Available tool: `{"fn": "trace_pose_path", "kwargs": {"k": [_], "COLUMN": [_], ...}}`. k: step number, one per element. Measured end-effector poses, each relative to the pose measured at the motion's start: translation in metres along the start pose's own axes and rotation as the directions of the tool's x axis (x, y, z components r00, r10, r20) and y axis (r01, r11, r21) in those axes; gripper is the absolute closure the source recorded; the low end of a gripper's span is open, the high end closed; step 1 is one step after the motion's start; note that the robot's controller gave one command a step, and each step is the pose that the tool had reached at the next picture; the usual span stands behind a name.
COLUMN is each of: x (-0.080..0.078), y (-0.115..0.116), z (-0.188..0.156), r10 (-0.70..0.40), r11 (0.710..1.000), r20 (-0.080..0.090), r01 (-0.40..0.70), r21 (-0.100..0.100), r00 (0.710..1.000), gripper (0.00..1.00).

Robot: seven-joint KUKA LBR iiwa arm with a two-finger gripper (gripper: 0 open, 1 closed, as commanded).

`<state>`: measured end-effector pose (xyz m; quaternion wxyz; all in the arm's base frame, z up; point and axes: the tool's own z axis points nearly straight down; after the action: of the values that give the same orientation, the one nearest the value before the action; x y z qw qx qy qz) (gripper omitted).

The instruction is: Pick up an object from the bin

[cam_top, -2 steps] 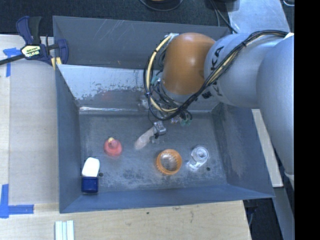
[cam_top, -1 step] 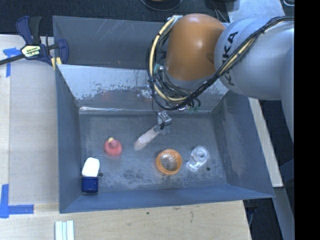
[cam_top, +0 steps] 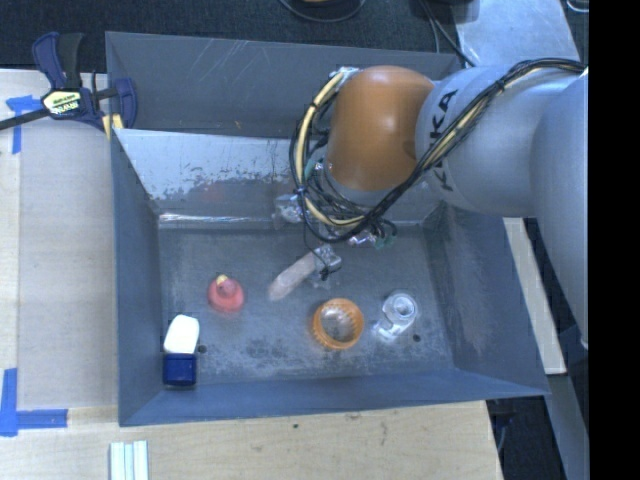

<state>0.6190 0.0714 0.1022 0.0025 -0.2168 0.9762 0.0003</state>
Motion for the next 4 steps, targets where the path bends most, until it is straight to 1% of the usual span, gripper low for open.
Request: {"fn": "trace_pose_path", "kwargs": {"k": [1,2,4], "x": [-0.0057,-0.0024,-0.002], "y": [0.0008,-0.0011,-0.001], "z": [0.0315,0.03,0.0287], "r10": [-0.351,-0.087,-0.086], "r11": [0.936,0.996,0.996], "r20": [0.005,0.003,0.002], "r01": [0.351,0.087,0.086], "r21": [0.003,-0.001,-0.001], "r00": [0.936,0.996,0.996], "gripper": [0.0,1.0,1.0]}}
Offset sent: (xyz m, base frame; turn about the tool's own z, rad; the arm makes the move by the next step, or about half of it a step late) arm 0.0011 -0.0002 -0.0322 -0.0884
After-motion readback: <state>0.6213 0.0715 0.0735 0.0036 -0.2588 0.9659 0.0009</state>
